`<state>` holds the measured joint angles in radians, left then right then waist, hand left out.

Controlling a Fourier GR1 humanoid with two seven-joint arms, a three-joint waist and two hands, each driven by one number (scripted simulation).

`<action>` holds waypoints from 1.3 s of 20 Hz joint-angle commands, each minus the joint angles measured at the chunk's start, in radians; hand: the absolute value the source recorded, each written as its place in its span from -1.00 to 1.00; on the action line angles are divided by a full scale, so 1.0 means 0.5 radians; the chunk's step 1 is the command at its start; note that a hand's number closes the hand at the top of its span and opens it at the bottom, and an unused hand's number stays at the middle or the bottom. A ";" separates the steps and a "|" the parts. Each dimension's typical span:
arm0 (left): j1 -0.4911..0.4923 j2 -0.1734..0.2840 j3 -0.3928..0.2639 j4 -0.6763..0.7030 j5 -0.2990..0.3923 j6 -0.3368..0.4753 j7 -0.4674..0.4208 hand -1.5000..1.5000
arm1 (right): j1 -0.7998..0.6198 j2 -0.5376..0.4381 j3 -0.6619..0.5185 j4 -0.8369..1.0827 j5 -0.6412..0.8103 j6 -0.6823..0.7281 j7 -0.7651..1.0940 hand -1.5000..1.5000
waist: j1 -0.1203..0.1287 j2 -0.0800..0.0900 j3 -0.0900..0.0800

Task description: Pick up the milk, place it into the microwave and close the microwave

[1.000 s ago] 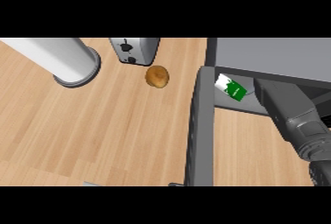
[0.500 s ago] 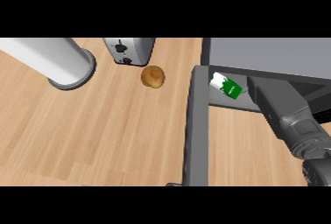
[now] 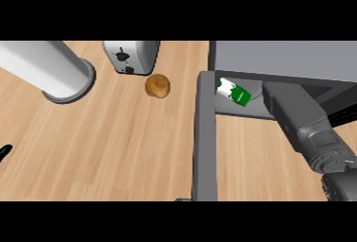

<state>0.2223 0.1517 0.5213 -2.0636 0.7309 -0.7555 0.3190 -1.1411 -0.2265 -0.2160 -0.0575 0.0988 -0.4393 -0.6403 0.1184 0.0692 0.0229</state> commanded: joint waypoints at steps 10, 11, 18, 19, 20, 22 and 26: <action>0.178 -0.158 -0.383 0.081 -0.146 -0.419 0.015 -1.00 | 0.240 0.002 -0.138 -0.117 -0.174 0.918 -0.228 -1.00 | -0.179 -0.114 -0.042; 0.079 -0.181 -0.389 0.165 -0.255 -0.426 -0.006 -1.00 | 0.292 0.042 -0.162 -0.104 -0.200 0.955 -0.256 -1.00 | -0.177 -0.102 -0.042; 0.140 -0.301 -0.496 0.134 -0.697 -0.492 -0.295 -1.00 | 0.619 0.230 -0.154 -0.222 -0.258 1.172 -0.416 -1.00 | -0.248 -0.151 -0.048; 0.079 -0.302 -0.505 0.255 -0.771 -0.494 -0.329 -1.00 | 0.535 0.302 -0.139 -0.280 -0.266 1.128 -0.293 -1.00 | -0.278 -0.163 -0.050; -0.018 -0.302 -0.527 0.297 -0.782 -0.443 -0.296 -1.00 | 0.677 0.318 -0.103 -0.298 -0.238 1.165 -0.405 -1.00 | -0.290 -0.161 -0.049; -0.026 -0.303 -0.521 0.354 -0.934 -0.492 -0.438 -1.00 | 0.819 0.377 -0.071 -0.350 -0.228 1.161 -0.480 -1.00 | -0.292 -0.162 -0.050; -0.069 -0.303 -0.659 0.418 -1.048 -0.414 -0.487 1.00 | 1.076 0.427 0.029 -0.459 -0.163 1.051 -0.479 -1.00 | -0.326 -0.172 -0.052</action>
<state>0.2069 0.0026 0.2179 -1.8971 0.2759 -0.9564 0.1227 -0.7220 -0.0454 -0.2362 -0.2398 -0.0013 0.1097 -0.8497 -0.0311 -0.0128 -0.0023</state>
